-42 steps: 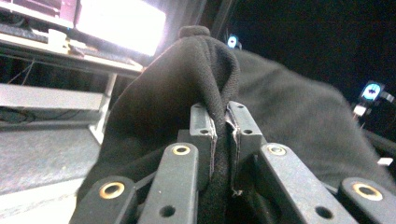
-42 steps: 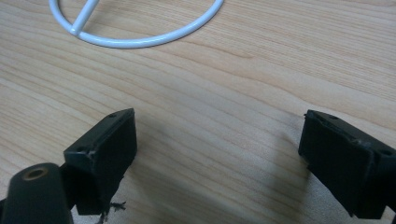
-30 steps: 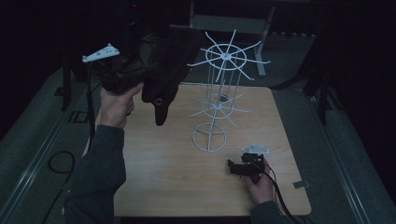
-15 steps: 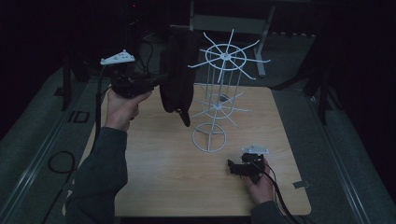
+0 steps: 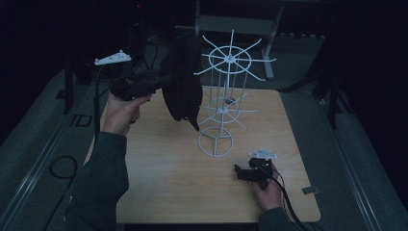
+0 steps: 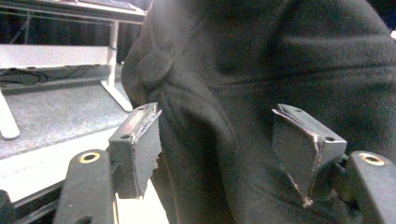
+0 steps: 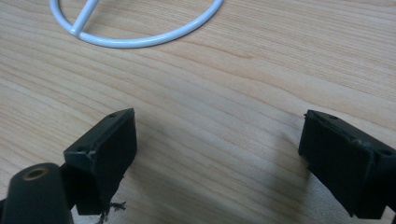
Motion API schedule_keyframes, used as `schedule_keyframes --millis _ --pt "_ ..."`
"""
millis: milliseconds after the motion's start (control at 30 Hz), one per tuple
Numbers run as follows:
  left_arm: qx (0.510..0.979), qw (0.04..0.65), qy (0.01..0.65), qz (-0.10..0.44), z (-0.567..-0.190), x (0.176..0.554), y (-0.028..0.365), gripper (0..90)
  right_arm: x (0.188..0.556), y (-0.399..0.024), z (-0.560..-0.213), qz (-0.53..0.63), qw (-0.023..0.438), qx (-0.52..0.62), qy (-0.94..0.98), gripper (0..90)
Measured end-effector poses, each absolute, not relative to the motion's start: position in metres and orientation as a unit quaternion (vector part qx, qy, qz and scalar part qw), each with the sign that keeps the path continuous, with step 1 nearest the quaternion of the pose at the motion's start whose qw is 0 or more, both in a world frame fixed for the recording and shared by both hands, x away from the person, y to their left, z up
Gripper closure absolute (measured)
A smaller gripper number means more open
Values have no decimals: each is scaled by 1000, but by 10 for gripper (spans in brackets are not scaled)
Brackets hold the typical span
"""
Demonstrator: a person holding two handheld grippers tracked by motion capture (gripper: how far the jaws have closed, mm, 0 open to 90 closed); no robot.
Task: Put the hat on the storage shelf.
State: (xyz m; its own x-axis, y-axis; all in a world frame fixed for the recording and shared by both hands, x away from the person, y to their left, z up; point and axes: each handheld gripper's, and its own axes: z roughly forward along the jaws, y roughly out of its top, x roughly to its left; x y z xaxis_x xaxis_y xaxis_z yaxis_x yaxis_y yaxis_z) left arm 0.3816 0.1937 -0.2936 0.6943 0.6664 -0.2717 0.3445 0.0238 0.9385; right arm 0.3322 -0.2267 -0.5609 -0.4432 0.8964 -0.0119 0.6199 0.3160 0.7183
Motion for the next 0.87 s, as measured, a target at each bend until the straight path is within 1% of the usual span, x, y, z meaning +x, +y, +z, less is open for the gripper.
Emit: schedule_keyframes --millis 133,200,367,533,667,867 --pt "682 618 368 136 -293 378 198 315 332 -227 -561 328 210 484 784 111" --pt "675 632 361 122 -295 376 202 316 332 -227 -561 328 210 484 783 111" --pt "682 623 359 130 -299 371 207 316 332 -227 -561 329 210 485 783 111" --pt "666 642 356 133 -299 364 215 324 332 -226 -561 329 210 485 783 111" --pt "670 631 362 147 -301 359 220 326 332 -227 -561 329 210 485 783 112" --pt "689 592 380 175 -307 356 219 328 332 -227 -561 329 210 485 783 112"
